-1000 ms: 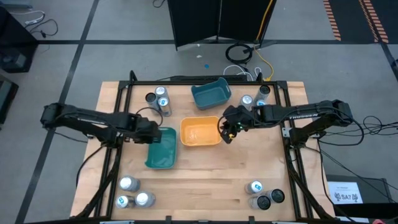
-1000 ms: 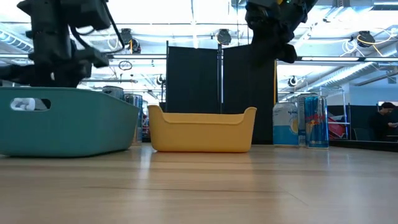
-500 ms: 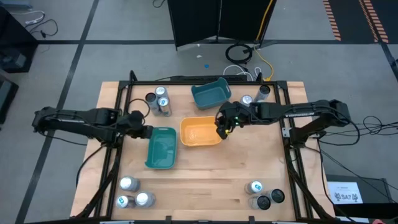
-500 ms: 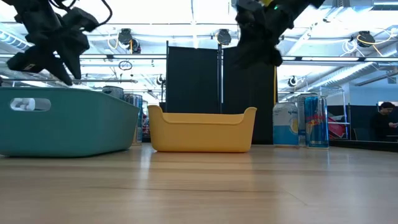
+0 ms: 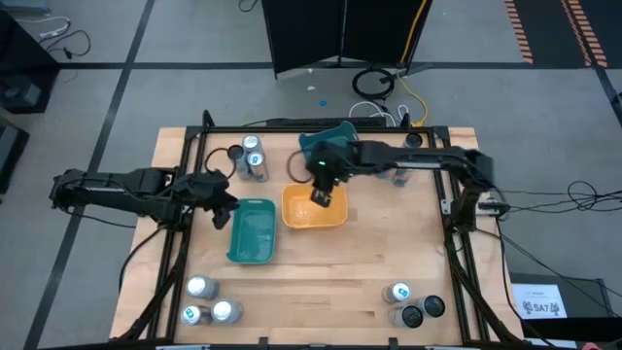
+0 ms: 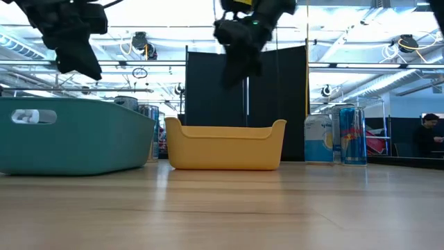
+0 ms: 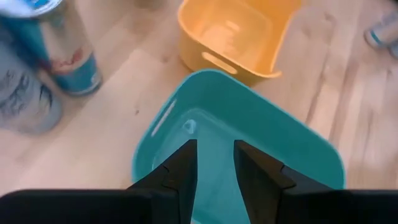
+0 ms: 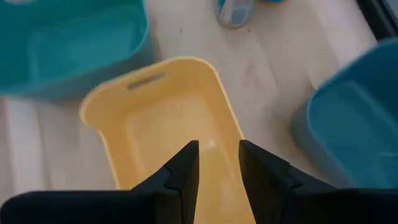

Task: Sort soda cans
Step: Adjust the yellow bin with the light green bin

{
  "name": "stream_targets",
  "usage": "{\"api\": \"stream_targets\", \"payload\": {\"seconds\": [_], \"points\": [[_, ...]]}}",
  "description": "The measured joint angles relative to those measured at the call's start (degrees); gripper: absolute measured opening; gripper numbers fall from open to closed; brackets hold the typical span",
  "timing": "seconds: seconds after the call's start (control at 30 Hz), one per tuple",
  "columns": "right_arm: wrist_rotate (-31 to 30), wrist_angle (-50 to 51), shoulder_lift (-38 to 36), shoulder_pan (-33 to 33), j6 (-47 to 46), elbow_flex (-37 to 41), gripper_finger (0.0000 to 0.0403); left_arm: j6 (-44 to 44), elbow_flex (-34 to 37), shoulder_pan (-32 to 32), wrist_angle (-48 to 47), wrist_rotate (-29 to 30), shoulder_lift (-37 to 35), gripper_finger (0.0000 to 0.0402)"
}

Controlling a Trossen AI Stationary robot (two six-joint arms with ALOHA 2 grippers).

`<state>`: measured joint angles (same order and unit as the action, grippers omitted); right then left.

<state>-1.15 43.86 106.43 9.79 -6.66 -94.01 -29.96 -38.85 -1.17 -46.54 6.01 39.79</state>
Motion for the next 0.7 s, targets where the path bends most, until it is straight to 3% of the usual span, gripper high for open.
{"api": "stream_targets", "payload": {"seconds": [0.17, 0.3, 0.4, 0.7], "points": [[0.0, 13.0, 10.1, 0.4, 14.6, -15.5, 0.0107, 0.4, 0.0, 0.0, 0.0, -2.3, 0.0, 0.0115], [0.2, 16.8, 16.2, 0.4, 22.1, -22.6, 0.0107, 0.3, 0.0, 0.0, 0.0, -6.1, 0.0, 0.0115], [2.9, 18.3, 19.0, 0.4, 25.7, -23.6, 0.0107, -1.1, 0.0, 0.0, 0.0, -8.4, 0.0, 0.0115], [2.8, 17.2, 20.4, 3.1, 26.7, -23.7, 0.0107, -4.2, 0.0, 0.0, 0.1, -8.9, 0.0, 0.0115]]}}
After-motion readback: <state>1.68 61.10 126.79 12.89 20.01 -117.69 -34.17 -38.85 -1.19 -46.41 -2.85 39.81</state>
